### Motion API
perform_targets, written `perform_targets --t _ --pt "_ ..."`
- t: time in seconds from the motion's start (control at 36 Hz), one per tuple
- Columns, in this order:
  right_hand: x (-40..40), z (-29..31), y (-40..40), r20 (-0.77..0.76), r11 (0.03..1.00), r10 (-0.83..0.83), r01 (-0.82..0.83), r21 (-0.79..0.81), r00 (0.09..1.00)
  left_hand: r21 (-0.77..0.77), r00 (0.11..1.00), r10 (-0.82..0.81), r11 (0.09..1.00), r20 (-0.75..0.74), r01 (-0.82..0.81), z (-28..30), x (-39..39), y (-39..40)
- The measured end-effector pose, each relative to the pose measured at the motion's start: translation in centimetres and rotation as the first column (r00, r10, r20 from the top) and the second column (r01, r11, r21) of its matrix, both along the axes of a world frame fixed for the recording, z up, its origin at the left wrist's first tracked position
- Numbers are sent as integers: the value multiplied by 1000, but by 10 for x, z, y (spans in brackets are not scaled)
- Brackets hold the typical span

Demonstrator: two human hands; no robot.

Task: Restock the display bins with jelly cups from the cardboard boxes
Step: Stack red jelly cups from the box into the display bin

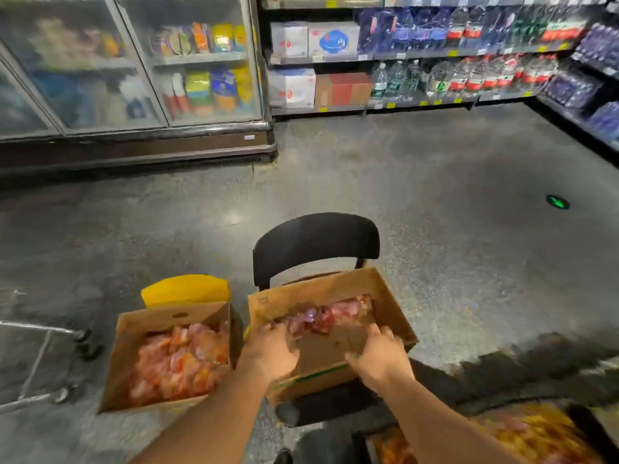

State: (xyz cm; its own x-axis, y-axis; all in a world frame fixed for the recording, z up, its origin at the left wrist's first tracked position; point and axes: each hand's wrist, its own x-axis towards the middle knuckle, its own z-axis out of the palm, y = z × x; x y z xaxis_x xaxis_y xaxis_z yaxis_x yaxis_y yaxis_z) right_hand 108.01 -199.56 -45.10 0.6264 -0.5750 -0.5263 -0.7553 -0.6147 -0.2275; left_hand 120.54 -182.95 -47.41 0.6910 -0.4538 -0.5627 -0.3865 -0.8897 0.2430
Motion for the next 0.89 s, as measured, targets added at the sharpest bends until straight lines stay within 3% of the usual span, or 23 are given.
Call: perform_targets --t 0.22,0.47,0.56,0.67,0.72,0.89 --pt "70 -113 -51 -110 999 2 2 36 994 72 998 -47 996 -42 50 -133 51 -57" --pt "128 -235 -96 -113 992 -30 43 115 993 58 1000 -11 998 -26 13 -274 71 -119" --pt "134 -266 -108 -52 994 -18 24 111 998 43 998 20 999 61 -22 -297 64 -127" --pt "141 -296 -119 -1 998 14 -14 57 1000 28 982 -59 998 180 55 -305 64 -123" --pt "145 -307 -119 -52 995 102 -102 4 993 22 978 -105 995 181 102 -303 70 -120" --pt "151 -314 -118 -62 999 30 -28 30 998 95 953 -293 954 82 285 -290 76 -108"
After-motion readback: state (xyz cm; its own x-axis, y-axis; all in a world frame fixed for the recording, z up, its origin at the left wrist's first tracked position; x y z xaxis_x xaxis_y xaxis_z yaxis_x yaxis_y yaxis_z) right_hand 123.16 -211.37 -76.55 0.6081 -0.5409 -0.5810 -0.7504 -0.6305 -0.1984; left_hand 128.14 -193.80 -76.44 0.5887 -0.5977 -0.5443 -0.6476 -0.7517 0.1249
